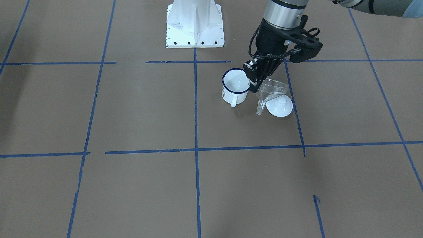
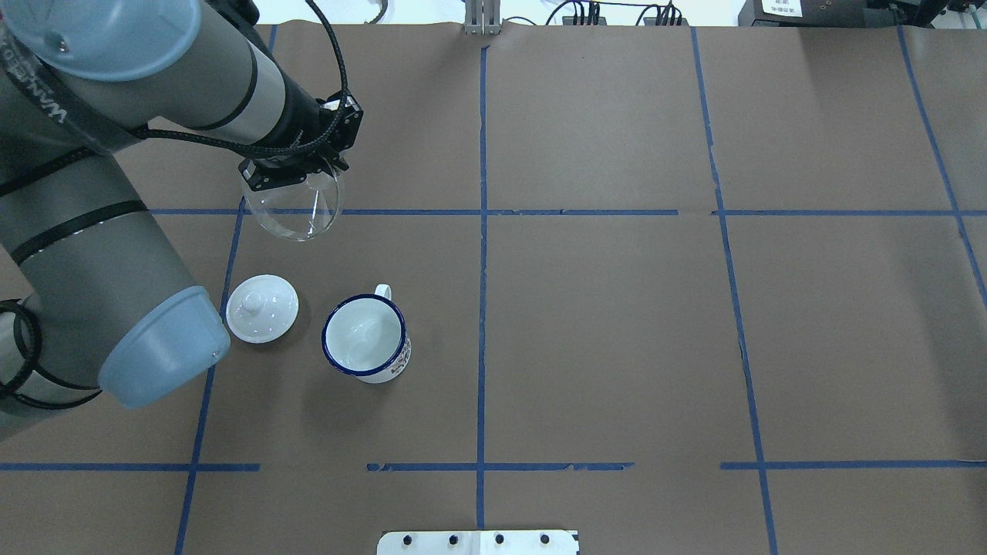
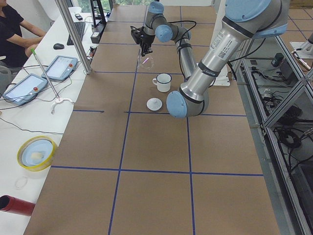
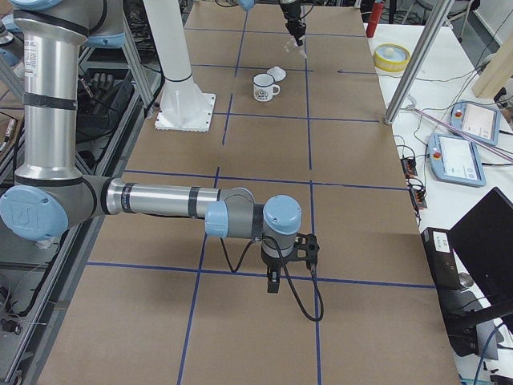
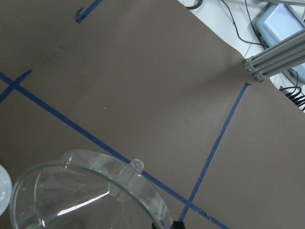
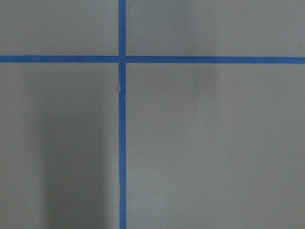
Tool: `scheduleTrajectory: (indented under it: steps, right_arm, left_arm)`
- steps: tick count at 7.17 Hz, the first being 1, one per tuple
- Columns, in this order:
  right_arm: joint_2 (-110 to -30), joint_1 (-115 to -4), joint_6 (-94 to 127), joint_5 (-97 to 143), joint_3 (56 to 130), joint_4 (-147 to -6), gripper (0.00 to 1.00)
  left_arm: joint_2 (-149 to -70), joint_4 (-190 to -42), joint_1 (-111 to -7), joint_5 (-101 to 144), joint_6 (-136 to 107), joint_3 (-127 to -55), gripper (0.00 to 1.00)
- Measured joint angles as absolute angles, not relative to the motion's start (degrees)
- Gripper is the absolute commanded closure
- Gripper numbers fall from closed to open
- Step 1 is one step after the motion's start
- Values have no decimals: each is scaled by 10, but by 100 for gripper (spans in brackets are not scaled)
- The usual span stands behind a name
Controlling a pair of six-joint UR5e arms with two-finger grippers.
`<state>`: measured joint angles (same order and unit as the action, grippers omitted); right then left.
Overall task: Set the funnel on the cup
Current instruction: 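Lift the glass funnel and carry it over the white mug, then lower the funnel into the mug opening and open the left gripper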
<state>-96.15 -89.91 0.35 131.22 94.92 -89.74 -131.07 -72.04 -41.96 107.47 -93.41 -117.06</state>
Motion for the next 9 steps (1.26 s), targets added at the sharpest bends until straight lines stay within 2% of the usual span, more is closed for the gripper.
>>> scheduleTrajectory:
  steps: [2,5,9]
  right_arm:
    - [-962,-899,4,1312,949,-897,0]
    - [-962,-899,4,1312,949,-897,0]
    - [-962,-899,4,1312,949,-897,0]
  left_arm:
    - [-1349,-621,-362,1072,-863,-1170,100]
    - [-1358,-591,-269,1014,-802,-1120,100]
    - [-1360,-587,-247,985,-744,-1092,100]
